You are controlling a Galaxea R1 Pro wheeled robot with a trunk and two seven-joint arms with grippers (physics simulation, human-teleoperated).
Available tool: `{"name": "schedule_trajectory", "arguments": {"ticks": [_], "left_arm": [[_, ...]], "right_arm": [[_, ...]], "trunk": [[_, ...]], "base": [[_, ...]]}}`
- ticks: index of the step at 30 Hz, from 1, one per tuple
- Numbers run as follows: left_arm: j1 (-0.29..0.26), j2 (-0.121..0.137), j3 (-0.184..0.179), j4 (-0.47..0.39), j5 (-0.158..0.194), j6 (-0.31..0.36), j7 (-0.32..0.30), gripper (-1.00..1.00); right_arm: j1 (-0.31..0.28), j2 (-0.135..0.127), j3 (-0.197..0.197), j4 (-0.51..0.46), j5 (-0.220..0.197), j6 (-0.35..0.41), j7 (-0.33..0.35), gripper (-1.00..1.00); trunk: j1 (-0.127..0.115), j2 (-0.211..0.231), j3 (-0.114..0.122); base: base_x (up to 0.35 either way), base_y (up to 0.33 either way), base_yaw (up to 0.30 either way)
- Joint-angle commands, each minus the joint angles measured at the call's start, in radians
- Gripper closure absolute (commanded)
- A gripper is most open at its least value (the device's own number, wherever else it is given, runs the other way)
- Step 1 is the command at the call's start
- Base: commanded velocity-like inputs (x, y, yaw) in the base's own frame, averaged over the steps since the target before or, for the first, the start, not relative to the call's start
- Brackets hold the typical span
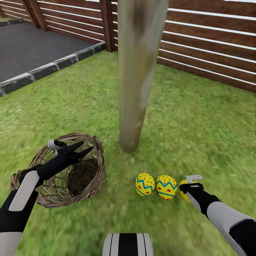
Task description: Take the three Easter eggs out of the wicker basket on the lawn in the garden, then place them on the lawn next to a single tree (choose any tree) so that all three eggs are next to the same tree and none are left in the basket.
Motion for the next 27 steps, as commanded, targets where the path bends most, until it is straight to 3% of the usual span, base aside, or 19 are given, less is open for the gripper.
{"name": "schedule_trajectory", "arguments": {"ticks": [1, 27], "left_arm": [[0.0, 0.0, 0.0, 0.0, -0.001, 0.004, -0.002, -1.0], [0.0, 0.0, 0.0, 0.0, -0.002, 0.008, 0.007, -1.0]], "right_arm": [[0.0, -0.001, 0.009, -0.003, -0.007, 0.007, -0.006, -1.0], [0.0, 0.002, 0.008, -0.003, -0.007, 0.007, -0.006, -1.0]], "trunk": [[-0.001, 0.0, 0.003], [-0.012, 0.006, 0.104]], "base": [[0.0, 0.0, 0.0], [0.0, 0.0, 0.0]]}}
